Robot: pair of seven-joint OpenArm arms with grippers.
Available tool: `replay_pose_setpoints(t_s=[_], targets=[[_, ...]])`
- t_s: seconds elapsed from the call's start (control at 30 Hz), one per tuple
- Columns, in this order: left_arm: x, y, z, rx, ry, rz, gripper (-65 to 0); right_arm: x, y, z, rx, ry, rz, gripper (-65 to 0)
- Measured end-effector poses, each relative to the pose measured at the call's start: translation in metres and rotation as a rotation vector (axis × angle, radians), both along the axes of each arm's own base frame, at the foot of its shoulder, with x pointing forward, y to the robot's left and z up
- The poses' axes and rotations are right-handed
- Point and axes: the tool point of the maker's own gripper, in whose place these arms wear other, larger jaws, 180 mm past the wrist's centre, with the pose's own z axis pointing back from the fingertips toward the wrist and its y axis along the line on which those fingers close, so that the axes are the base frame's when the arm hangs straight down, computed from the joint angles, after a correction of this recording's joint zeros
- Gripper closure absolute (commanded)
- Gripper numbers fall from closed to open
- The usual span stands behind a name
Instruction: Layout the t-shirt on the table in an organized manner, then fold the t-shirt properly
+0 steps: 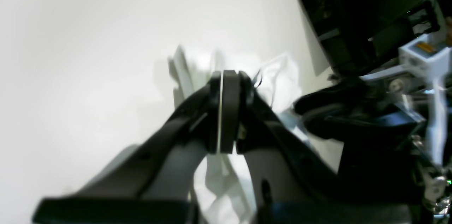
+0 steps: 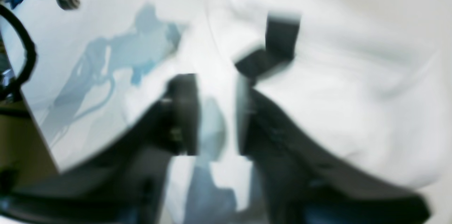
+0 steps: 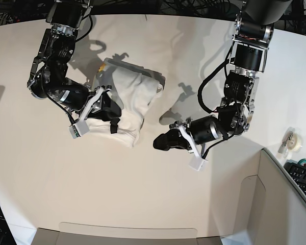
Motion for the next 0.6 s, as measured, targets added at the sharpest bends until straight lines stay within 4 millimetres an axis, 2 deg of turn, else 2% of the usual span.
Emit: replay_pose_setpoints(t_s=[0.07,0.17,0.3,0.43,0.6], targets=[[-0.002,0.0,-0.002,-0.003,0.006,0.001,-0.1,0.003,0.001,0.024,-0.019,-0.084,-0.008,-8.0],[-0.01,0.0,-0.013,0.008,0.033,-0.006,-0.1,0.005,0.0,0.04,-0.098,-0.151,-0.021,-7.8],[-0.01,0.0,-0.013,0.007,0.033,-0.006,-0.1,0.0,0.019,0.02,-0.225,-0.109,0.038,-7.4],[-0.015,0.002,-0.021,0.015,0.049,-0.004,-0.1,-0.019,0.046,-0.015,-0.411,-0.035,0.106,0.0],[-0.016,0.013,-0.04,0.124,0.059,0.01,-0.1,-0.027,0.046,-0.033,-0.672,-0.024,0.123,0.0]])
